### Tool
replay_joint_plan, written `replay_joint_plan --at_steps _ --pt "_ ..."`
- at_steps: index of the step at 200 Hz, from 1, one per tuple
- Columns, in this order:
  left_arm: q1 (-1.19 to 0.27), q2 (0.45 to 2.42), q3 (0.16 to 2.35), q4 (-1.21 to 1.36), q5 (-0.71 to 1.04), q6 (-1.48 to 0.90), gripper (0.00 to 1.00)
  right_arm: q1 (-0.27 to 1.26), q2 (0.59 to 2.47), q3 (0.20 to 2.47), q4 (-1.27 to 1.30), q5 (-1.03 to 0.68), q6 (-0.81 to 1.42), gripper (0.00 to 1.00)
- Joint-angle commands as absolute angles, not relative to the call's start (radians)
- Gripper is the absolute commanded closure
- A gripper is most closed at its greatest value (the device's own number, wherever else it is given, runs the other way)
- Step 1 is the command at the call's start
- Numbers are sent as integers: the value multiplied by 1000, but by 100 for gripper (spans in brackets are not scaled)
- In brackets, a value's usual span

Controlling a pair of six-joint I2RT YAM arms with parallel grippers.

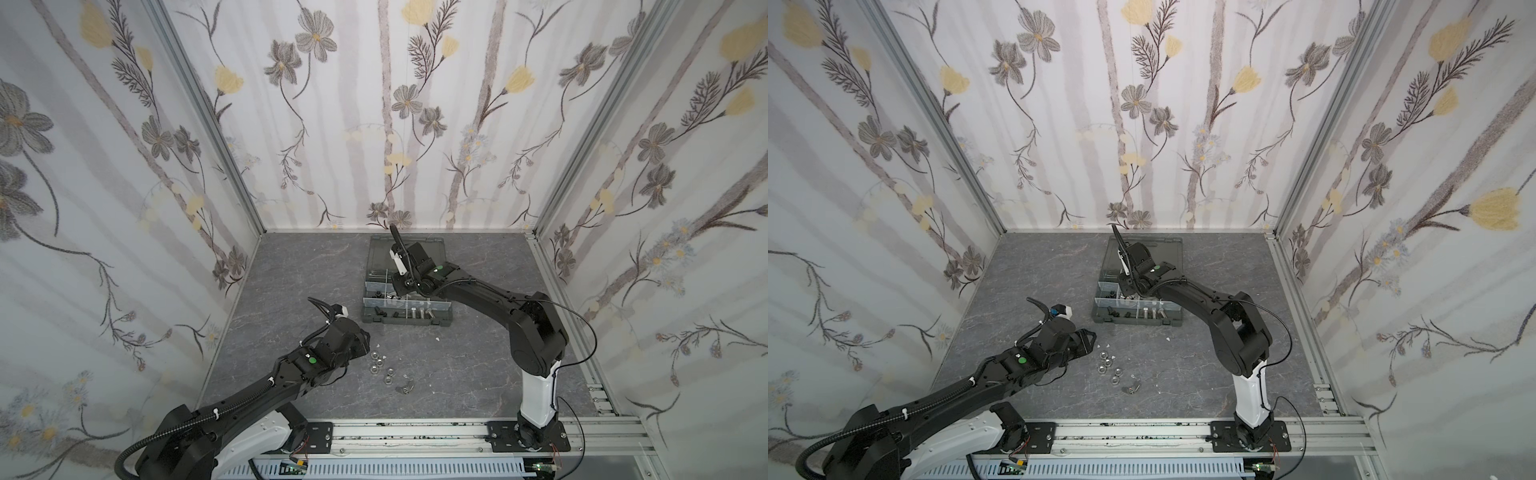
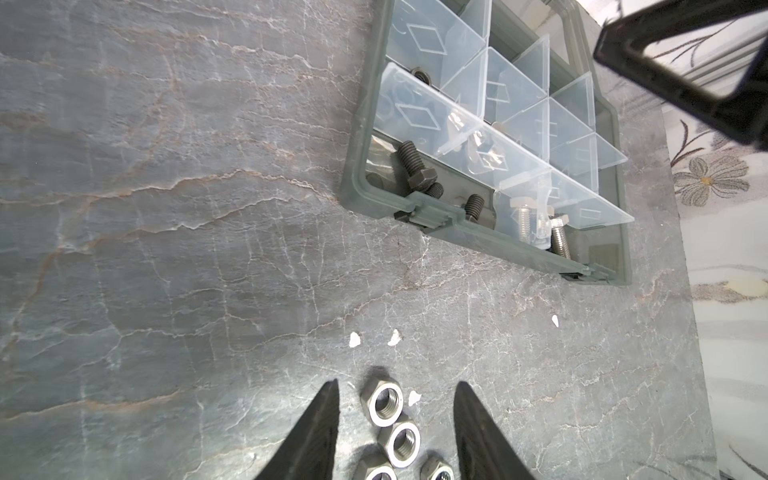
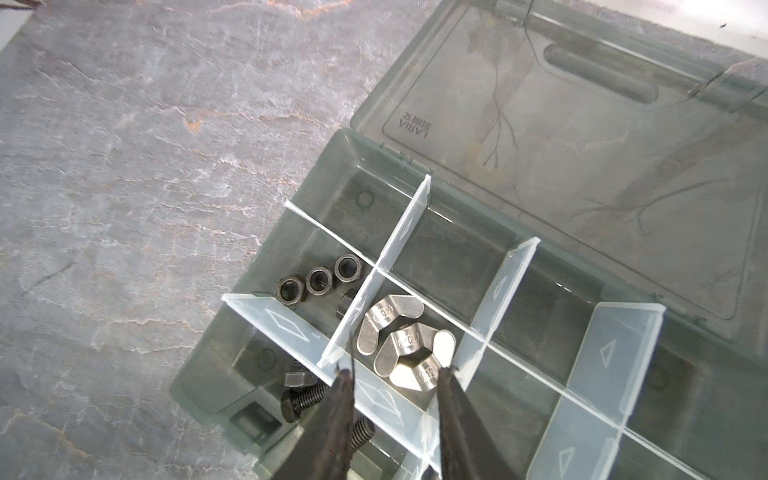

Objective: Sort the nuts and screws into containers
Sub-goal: 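Lower the wing nut into the compartment and open the right gripper, then withdraw the right gripper from the box while the left gripper reaches toward a wing nut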

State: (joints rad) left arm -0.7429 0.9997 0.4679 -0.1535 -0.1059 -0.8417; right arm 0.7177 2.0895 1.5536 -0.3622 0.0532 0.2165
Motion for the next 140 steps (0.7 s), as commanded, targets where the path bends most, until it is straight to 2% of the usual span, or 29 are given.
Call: replay_joint_plan --at_steps 1,61,140 --pt "-773 1020 488 -136 -126 -822 53 717 2037 1527 -346 63 225 65" --pt "-962 1166 595 -141 -133 -756 54 703 1796 1253 -265 73 298 64" --pt "-1155 1312 711 -221 -58 -504 58 658 1427 845 -204 128 427 61"
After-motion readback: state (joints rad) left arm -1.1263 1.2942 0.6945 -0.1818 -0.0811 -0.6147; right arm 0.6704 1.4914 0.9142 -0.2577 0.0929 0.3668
